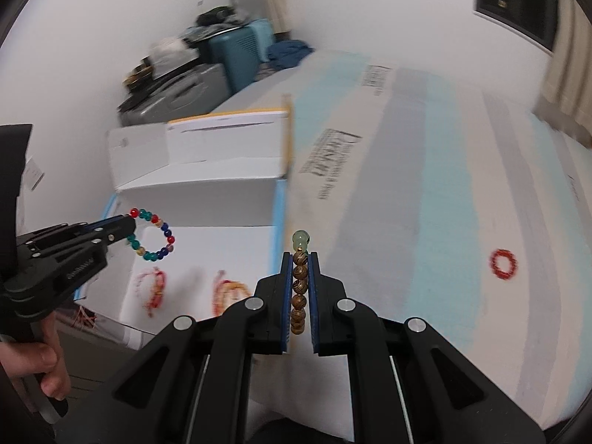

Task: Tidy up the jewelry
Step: 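Lift and carry both bracelets over the open white box, then lower both tools into the box and open them to release bracelets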

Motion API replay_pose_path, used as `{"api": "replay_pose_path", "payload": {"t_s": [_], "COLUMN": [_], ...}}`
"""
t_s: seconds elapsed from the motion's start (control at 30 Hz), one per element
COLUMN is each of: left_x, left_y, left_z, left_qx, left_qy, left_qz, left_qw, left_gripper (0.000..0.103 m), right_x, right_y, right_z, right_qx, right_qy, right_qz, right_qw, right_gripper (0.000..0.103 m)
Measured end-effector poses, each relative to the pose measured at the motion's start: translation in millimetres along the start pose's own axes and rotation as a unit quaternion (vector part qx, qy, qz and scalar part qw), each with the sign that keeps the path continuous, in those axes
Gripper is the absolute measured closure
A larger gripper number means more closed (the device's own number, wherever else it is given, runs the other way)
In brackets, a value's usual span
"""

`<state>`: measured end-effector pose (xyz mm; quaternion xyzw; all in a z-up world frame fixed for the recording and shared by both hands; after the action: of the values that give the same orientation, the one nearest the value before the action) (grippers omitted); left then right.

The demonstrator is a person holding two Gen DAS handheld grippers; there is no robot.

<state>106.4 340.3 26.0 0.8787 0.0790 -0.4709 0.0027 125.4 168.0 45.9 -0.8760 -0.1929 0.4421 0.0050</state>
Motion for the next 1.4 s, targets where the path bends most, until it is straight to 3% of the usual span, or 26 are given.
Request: {"api": "replay_pose_path", "payload": {"t_s": [0.23, 0.47, 1.1, 1.4], "left_x": [11, 35, 110, 119], "left_y": [-58, -81, -101, -103], "left_z": [26, 47, 92, 98], "left_qx": [-0.030, -0.034, -0.027, -0.021], "left_qy": [-0.020, -0.054, -0.159, -0.171], "left_qz": [-0.013, -0.012, -0.014, -0.013], "left_qw": [0.9993, 0.9979, 0.9868, 0.9849], "left_gripper": [0.094, 0.094, 0.094, 0.094], "right_x": [35, 73, 159, 172], "right_y": [-59, -87, -92, -89], "right_z": [13, 28, 60, 72], "right_qx": [-0.029, -0.042, -0.032, -0.027], "right_qy": [-0.031, -0.071, -0.175, -0.197], "right_qz": [-0.020, -0.026, 0.000, 0.006], "right_qw": [0.999, 0.996, 0.984, 0.980], "right_gripper": [0.096, 0.096, 0.096, 0.096]}}
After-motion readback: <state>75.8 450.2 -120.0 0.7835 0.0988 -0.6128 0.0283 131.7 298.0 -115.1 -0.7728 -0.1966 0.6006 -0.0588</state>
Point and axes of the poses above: each gripper's, at about its wrist camera, not at the fingertips, and x roughly the way its jaws point, y to its right, z to its underside, the point moved 7 cm from there along x, roughly the way its jaws point, and after that the axes turned 8 degrees about x, right-handed, at the moved point
